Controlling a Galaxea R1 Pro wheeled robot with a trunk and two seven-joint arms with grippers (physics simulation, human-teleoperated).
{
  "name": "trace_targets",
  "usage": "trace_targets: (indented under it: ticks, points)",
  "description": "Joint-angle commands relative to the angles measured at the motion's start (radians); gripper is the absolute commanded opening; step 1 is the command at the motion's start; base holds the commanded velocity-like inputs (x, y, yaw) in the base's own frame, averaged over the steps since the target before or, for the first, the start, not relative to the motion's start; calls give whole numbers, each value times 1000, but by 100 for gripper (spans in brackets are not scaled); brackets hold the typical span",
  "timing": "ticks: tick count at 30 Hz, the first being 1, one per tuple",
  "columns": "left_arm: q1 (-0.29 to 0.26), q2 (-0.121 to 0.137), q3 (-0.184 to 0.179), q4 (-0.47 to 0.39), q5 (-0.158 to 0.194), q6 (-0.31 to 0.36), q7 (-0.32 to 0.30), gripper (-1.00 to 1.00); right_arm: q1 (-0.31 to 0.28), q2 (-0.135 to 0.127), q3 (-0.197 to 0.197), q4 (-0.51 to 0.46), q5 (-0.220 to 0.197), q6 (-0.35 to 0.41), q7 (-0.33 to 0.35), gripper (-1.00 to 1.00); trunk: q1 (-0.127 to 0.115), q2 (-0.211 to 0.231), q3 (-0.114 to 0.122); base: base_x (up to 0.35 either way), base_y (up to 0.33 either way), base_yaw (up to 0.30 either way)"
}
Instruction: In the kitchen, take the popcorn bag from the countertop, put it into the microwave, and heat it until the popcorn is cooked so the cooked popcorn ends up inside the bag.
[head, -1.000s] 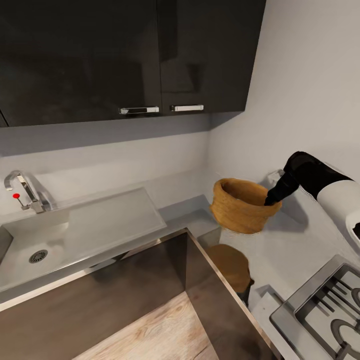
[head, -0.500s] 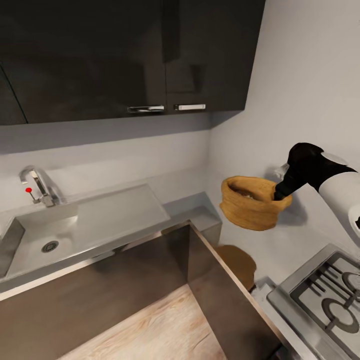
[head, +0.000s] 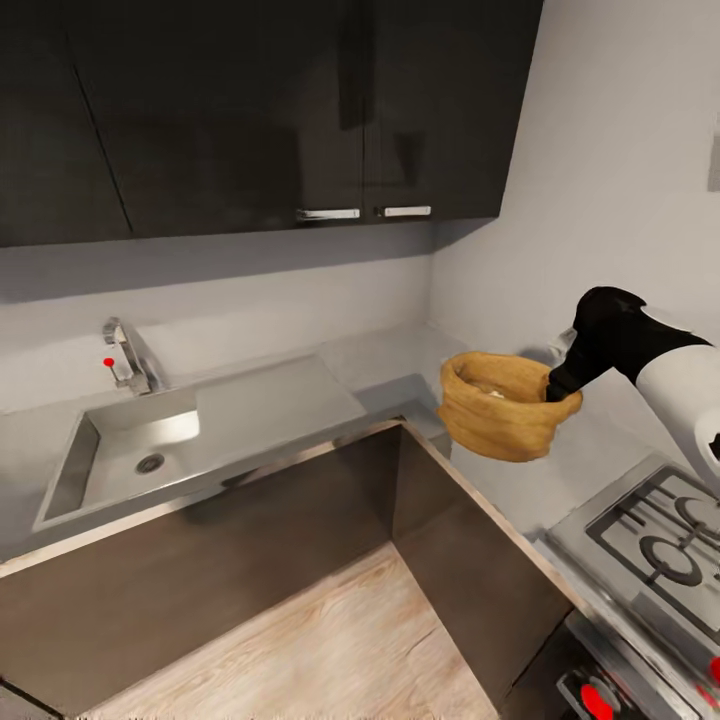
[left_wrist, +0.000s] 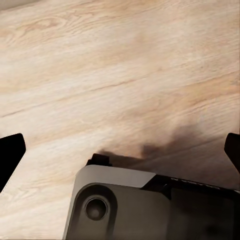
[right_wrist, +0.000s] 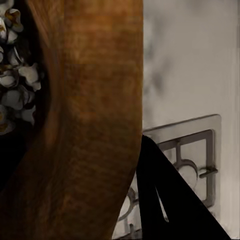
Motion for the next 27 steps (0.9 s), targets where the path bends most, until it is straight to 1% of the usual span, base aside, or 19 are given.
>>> trace_targets:
  ticks: [1,10,27]
  points:
    - [-1,0,1,1,2,-3,1,100,0,0,3,-2,6,7,9,-100,0,-2,-2,-292,246,-164]
    - [-1,0,-1,1,1,-3,2,100,1,0,2,-2,6,9,6,-100,0,-2,7,-292,242,-238]
    - [-1,-1,-2,1,1,-3,2,100,1,-7,2,-1,4,13,2,-100,0,-2,31,-293,231,-197]
